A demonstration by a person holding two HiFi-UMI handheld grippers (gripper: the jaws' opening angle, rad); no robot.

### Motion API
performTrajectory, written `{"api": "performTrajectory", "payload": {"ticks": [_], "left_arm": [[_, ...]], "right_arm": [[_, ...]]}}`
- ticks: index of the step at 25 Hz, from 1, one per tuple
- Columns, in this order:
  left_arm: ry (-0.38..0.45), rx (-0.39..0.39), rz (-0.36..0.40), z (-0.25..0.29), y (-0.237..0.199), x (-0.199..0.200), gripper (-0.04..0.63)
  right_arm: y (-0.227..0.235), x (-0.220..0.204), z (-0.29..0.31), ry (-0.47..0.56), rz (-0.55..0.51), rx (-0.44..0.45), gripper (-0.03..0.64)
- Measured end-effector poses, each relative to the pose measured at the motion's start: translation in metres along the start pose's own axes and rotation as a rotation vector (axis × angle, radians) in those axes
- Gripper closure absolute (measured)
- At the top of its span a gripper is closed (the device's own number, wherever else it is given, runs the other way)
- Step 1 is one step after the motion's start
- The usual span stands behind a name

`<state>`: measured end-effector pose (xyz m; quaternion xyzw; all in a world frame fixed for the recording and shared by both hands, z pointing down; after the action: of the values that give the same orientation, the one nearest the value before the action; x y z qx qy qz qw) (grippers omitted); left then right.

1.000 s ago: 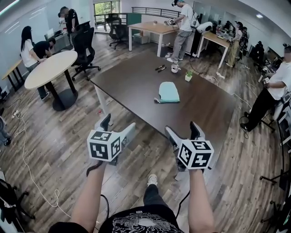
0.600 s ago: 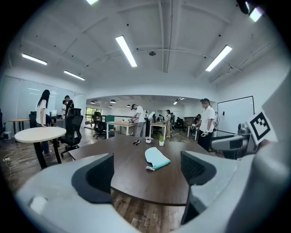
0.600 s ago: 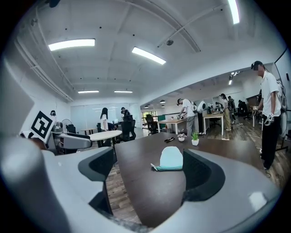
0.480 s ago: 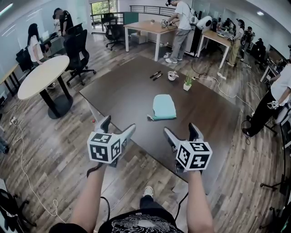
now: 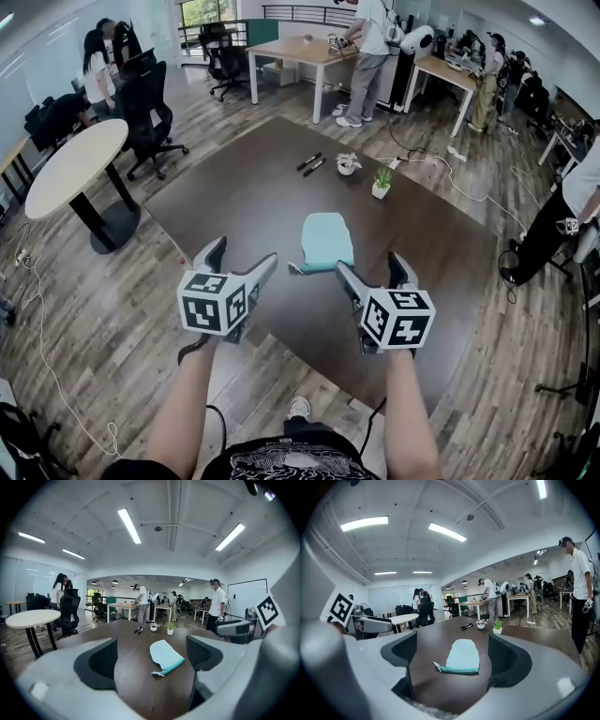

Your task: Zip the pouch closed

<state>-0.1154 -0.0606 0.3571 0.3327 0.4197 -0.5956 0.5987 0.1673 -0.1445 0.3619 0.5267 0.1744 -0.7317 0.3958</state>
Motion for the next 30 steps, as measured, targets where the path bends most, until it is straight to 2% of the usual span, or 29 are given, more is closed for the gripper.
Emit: {"api": "performTrajectory", "payload": {"ticks": [8, 18, 21, 30], "left_arm": [[-0.007, -0.014, 0.005, 0.043, -0.003, 0.015, 0.13], [-0.006, -0.052, 0.035, 0.082, -0.021, 0.026, 0.13], [-0.01, -0.092, 0.046, 0.099, -0.03, 0.032, 0.13], [-0.039, -0.303, 0.128, 0.16, -0.054, 0.058, 0.13]], "right_arm": [[0.026, 0.011, 0.028, -0.009, 0.01, -0.007, 0.152], [0.034, 0.011, 0.06, -0.005, 0.036, -0.049, 0.152], [0.035, 0.012, 0.067, -0.004, 0.048, -0.087, 0.153], [0.025, 0.017, 0.082, 0.015, 0.123, -0.281, 0.161]]}}
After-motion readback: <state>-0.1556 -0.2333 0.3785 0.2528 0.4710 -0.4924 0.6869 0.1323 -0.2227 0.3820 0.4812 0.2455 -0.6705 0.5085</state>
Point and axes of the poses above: the fingertips, and each gripper's own axes: z forward along the fingers, y to its right, x out of its top, the point moved 10 cm from there along -z, backward along the fingers, and after that the axes turned 6 degrees about -y, right-handed, at the moved point
